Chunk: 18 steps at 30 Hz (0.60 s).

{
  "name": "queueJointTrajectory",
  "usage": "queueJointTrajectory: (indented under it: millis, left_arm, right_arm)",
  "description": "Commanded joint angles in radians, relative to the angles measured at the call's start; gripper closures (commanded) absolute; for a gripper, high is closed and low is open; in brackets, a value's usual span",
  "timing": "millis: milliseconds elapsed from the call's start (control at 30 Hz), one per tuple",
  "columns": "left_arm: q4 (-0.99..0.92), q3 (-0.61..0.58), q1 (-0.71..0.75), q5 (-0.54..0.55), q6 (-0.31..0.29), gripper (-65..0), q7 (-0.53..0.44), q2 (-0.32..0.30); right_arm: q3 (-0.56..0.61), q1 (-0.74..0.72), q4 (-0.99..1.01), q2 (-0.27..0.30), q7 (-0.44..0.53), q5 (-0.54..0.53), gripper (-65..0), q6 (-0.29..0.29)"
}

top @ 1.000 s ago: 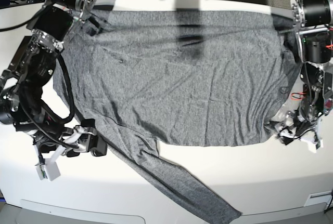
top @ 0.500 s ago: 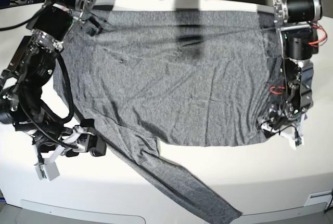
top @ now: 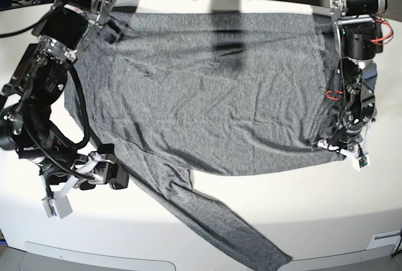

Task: Fold the T-shirt properly
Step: 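Move right gripper to the shirt edge where the sleeve joins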

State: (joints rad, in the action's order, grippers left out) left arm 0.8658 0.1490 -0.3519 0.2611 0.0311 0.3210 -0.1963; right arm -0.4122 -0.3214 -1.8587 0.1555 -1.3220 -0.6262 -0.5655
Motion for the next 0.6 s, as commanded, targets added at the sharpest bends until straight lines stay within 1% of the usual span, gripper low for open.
queueJointTrajectory:
  millis: [0, 67, 233, 267, 300, 367, 433, 500, 567]
  left_arm:
    - [0.011, 0.000, -0.021, -0.003, 0.007, 0.0, 0.013, -0.006]
    - [0.011, 0.000, -0.020, -0.003, 0.006, 0.0, 0.013, -0.006]
    - [0.011, 0.000, -0.020, -0.043, 0.006, 0.0, -0.013, -0.006]
    - [0.011, 0.000, -0.020, -0.055, 0.006, 0.0, -0.009, -0.006]
    - [0.011, 0.000, -0.019, -0.065, 0.006, 0.0, 0.001, -0.007]
    - [0.011, 0.000, -0.019, -0.079, 0.002, 0.0, 0.020, -0.006]
    - [0.011, 0.000, -0.019, -0.079, -0.024, 0.0, 0.026, -0.007]
    - [0.011, 0.000, -0.019, -0.078, -0.082, 0.0, 0.027, -0.006]
    - [0.011, 0.000, -0.019, -0.078, -0.143, 0.0, 0.030, -0.006]
  right_arm:
    - [-0.001, -0.024, -0.015, 0.008, 0.021, 0.003, -47.5, -0.004]
    - [-0.001, -0.024, -0.015, 0.008, 0.021, 0.030, -47.5, -0.005]
    - [-0.001, -0.024, -0.015, 0.008, 0.033, 0.021, -47.5, -0.007]
    - [-0.001, -0.024, -0.012, 0.008, 0.043, 0.025, -47.5, -0.014]
    - [0.000, -0.024, -0.003, 0.008, 0.065, 0.043, -47.5, -0.035]
    - [0.000, -0.025, 0.047, 0.010, 0.135, 0.109, -47.5, -0.045]
    - [0.000, -0.033, 0.132, 0.014, 0.204, 0.161, -47.5, -0.044]
    - [0.000, -0.056, 0.241, 0.028, 0.272, 0.183, -47.5, -0.044]
    - [0.000, -0.093, 0.347, 0.048, 0.298, 0.182, -47.5, -0.044]
